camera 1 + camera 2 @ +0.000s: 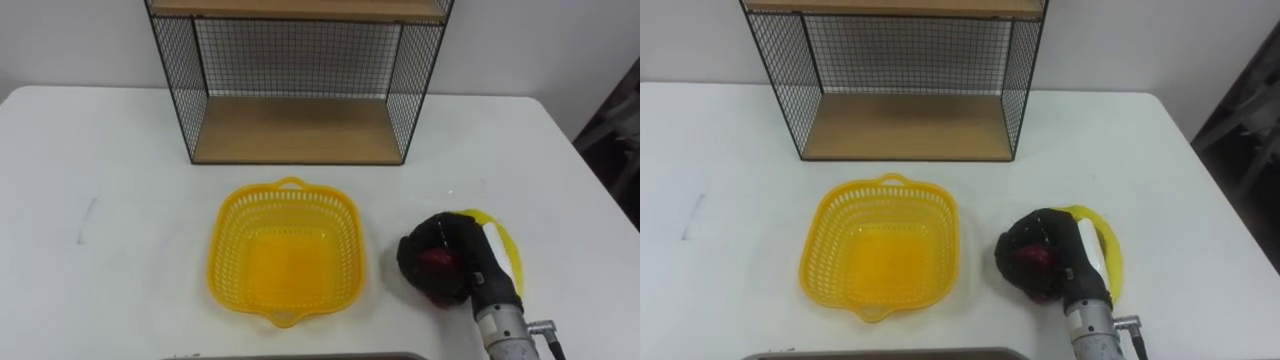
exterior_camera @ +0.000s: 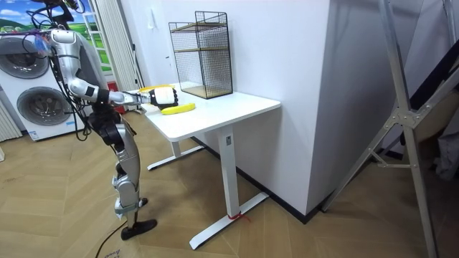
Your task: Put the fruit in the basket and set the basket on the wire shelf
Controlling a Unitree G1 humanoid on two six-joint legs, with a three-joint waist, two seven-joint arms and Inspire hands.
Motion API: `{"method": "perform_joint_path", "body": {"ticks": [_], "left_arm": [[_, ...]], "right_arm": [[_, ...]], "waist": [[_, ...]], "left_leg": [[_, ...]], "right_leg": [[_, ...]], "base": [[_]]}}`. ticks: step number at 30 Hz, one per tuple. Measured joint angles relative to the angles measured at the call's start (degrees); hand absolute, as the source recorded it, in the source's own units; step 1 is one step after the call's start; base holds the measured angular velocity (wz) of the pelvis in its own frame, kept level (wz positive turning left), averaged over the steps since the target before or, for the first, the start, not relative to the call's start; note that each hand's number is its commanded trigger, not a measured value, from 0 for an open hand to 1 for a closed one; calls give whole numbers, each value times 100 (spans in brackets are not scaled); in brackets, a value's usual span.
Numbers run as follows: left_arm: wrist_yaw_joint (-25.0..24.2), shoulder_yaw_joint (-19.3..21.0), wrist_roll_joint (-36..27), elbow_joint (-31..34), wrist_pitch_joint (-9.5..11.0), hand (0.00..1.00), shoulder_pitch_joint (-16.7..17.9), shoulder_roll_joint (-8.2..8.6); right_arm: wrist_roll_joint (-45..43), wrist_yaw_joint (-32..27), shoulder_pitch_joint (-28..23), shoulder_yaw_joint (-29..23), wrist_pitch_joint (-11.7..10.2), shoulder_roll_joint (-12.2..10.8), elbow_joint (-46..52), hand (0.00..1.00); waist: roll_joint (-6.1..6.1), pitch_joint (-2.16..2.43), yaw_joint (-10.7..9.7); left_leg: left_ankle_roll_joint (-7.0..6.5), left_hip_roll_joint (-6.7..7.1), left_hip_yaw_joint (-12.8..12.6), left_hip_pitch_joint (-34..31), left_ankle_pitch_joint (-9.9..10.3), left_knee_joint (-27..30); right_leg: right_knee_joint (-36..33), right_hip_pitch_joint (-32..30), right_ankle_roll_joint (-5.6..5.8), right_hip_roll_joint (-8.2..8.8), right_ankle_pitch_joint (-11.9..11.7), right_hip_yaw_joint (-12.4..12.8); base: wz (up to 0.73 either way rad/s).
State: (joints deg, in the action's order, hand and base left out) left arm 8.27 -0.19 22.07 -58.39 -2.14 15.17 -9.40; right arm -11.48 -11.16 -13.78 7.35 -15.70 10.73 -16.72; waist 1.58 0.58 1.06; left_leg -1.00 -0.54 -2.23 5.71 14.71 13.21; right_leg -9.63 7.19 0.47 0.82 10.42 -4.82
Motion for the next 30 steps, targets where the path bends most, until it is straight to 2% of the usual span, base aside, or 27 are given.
{"method": "perform_joint_path", "body": {"ticks": [10,18,23,26,30], "left_arm": [[1,-8,-9,-1,0,0,-12,1],[7,-73,-13,-1,22,0,-14,5],[1,-241,-3,-21,21,0,-43,18],[-2,-226,1,-20,8,0,-31,87],[-5,-231,-11,-152,7,0,-48,121]], "right_arm": [[31,-77,39,44,22,-3,73,100],[998,30,59,37,134,-2,131,100],[2295,424,258,37,442,-3,197,100],[2980,599,255,34,527,-22,282,100],[4470,838,265,34,576,-56,395,100]], "waist": [[16,-2,12],[8,-6,41],[-20,-18,63],[-47,-41,67],[-116,-79,94]], "left_leg": [[0,-3,-12,-3,-1,-27],[0,-3,-22,-16,-1,-36],[1,-18,-57,-52,-1,-38],[1,-18,-57,-66,0,-46],[1,-18,-58,-114,-1,-47]], "right_leg": [[-2,-29,0,-3,0,9],[-12,-28,1,-4,-5,10],[-30,-74,-1,-11,-7,13],[-18,-84,-1,-10,-7,12],[-14,-132,-2,-14,-9,19]], "base": [[0],[0],[-1],[0],[0]]}}
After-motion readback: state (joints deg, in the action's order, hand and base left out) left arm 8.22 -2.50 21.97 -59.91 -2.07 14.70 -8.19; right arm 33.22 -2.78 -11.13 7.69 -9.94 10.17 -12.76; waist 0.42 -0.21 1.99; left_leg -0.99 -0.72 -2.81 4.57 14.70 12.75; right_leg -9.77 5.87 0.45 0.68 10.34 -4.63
